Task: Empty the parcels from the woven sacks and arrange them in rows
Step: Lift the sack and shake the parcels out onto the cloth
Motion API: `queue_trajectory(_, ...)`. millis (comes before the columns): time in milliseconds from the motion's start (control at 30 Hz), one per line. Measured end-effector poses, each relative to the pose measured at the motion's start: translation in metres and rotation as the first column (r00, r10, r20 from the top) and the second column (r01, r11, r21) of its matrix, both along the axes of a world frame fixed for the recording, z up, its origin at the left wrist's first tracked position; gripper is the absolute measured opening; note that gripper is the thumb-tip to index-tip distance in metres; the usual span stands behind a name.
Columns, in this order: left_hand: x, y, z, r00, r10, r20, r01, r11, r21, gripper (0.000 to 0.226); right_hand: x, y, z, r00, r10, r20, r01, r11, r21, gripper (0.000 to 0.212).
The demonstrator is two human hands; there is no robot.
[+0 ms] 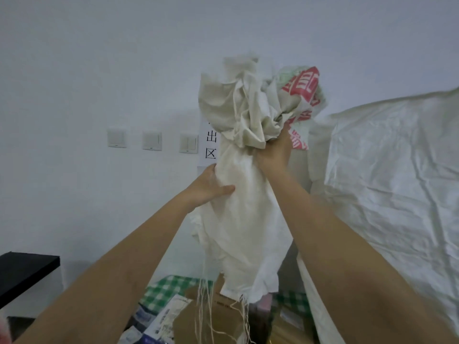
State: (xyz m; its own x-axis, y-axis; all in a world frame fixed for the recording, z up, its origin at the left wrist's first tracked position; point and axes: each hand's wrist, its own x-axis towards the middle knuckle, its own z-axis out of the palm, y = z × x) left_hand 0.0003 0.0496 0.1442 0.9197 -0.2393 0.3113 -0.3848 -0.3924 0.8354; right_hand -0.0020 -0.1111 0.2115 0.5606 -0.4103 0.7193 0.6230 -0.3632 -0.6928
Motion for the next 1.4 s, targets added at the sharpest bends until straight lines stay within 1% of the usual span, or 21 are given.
queue_trajectory(67,-0.001,0.001,0.002,0.999,0.034,-0.008,-0.034,0.999,0.003,0.079,-0.002,0.004,0.002,1.000,0.030,-0.007,-0.030,0.999,0.028,0.026)
queue_trajectory(133,0.000,0.002,0.003,0.996,0.086,-0.012,-0.086,0.996,0.028,0.092,-0.003,0.004,0.005,0.999,0.049,0.023,-0.051,0.992,0.112,0.004)
queue_trajectory(167,0.001,0.003,0.004,0.993,0.122,-0.002,-0.122,0.991,0.048,0.101,-0.004,0.005,0.007,0.998,0.049,0.042,-0.055,0.989,0.139,0.003)
queue_trajectory(233,0.001,0.003,0.007,0.979,0.203,0.015,-0.203,0.974,0.103,0.113,-0.007,0.008,0.011,0.998,0.066,0.018,-0.067,0.991,0.112,0.005)
queue_trajectory(300,-0.001,0.002,0.010,0.960,0.278,0.046,-0.282,0.942,0.182,0.109,-0.007,0.008,0.016,0.996,0.085,0.001,-0.084,0.989,0.125,0.016)
queue_trajectory(367,-0.004,0.001,0.013,0.946,0.316,0.077,-0.325,0.921,0.215,0.098,-0.013,0.008,0.022,0.986,0.161,0.037,-0.165,0.956,0.242,0.018)
queue_trajectory(400,-0.005,0.001,0.016,0.940,0.328,0.088,-0.340,0.917,0.208,0.092,-0.016,0.007,0.024,0.982,0.185,0.041,-0.189,0.942,0.277,0.019)
queue_trajectory(500,-0.010,0.002,0.017,0.922,0.367,0.124,-0.385,0.905,0.181,0.079,-0.018,-0.004,0.019,0.975,0.219,-0.021,-0.205,0.939,0.277,0.030)
queue_trajectory(567,-0.010,0.006,0.011,0.908,0.393,0.149,-0.414,0.894,0.168,0.082,-0.014,-0.013,0.011,0.965,0.244,-0.094,-0.211,0.939,0.271,0.028)
queue_trajectory(667,-0.006,0.016,0.001,0.921,0.379,0.094,-0.388,0.914,0.117,0.116,-0.015,-0.027,-0.002,0.934,0.288,-0.213,-0.220,0.931,0.293,0.030)
queue_trajectory(767,-0.003,0.027,-0.007,0.961,0.278,0.004,-0.276,0.953,0.122,0.142,-0.017,-0.036,-0.018,0.890,0.360,-0.280,-0.291,0.921,0.261,0.047)
queue_trajectory(867,-0.007,0.027,-0.019,0.992,0.124,0.017,-0.126,0.982,0.139,0.147,-0.023,-0.039,-0.032,0.847,0.425,-0.319,-0.373,0.903,0.212,0.047)
queue_trajectory(1000,-0.012,0.018,-0.042,0.988,0.086,0.127,-0.106,0.980,0.168,0.151,-0.027,-0.033,-0.055,0.769,0.448,-0.455,-0.440,0.888,0.130,0.045)
queue_trajectory(1067,-0.015,0.017,-0.056,0.991,0.024,0.129,-0.037,0.995,0.097,0.143,-0.026,-0.029,-0.068,0.731,0.438,-0.524,-0.472,0.878,0.078,0.043)
queue_trajectory(1133,-0.017,0.015,-0.073,0.993,-0.066,0.094,0.060,0.996,0.067,0.115,-0.025,-0.021,-0.081,0.682,0.386,-0.621,-0.488,0.873,0.008,0.046)
queue_trajectory(1167,-0.018,0.013,-0.081,0.994,-0.087,0.068,0.081,0.993,0.085,0.097,-0.025,-0.016,-0.087,0.684,0.325,-0.653,-0.491,0.867,-0.082,0.042)
queue_trajectory(1233,-0.017,0.011,-0.095,0.997,-0.068,0.028,0.066,0.996,0.066,0.064,-0.025,-0.002,-0.096,0.752,0.226,-0.619,-0.439,0.873,-0.215,0.038)
queue_trajectory(1267,-0.016,0.011,-0.101,0.999,-0.041,0.009,0.041,0.999,0.018,0.051,-0.027,0.003,-0.101,0.777,0.246,-0.580,-0.406,0.899,-0.163,0.050)
queue_trajectory(1333,-0.015,0.012,-0.104,1.000,0.024,-0.018,-0.025,0.999,-0.043,0.039,-0.028,0.003,-0.108,0.794,0.339,-0.504,-0.358,0.932,0.062,0.091)
queue_trajectory(1367,-0.013,0.014,-0.105,0.998,0.047,-0.030,-0.049,0.997,-0.056,0.039,-0.027,0.000,-0.111,0.801,0.373,-0.469,-0.361,0.925,0.120,0.106)
queue_trajectory(1400,-0.011,0.015,-0.106,0.998,0.056,-0.040,-0.058,0.996,-0.068,0.038,-0.027,-0.004,-0.112,0.801,0.388,-0.455,-0.390,0.916,0.095,0.115)
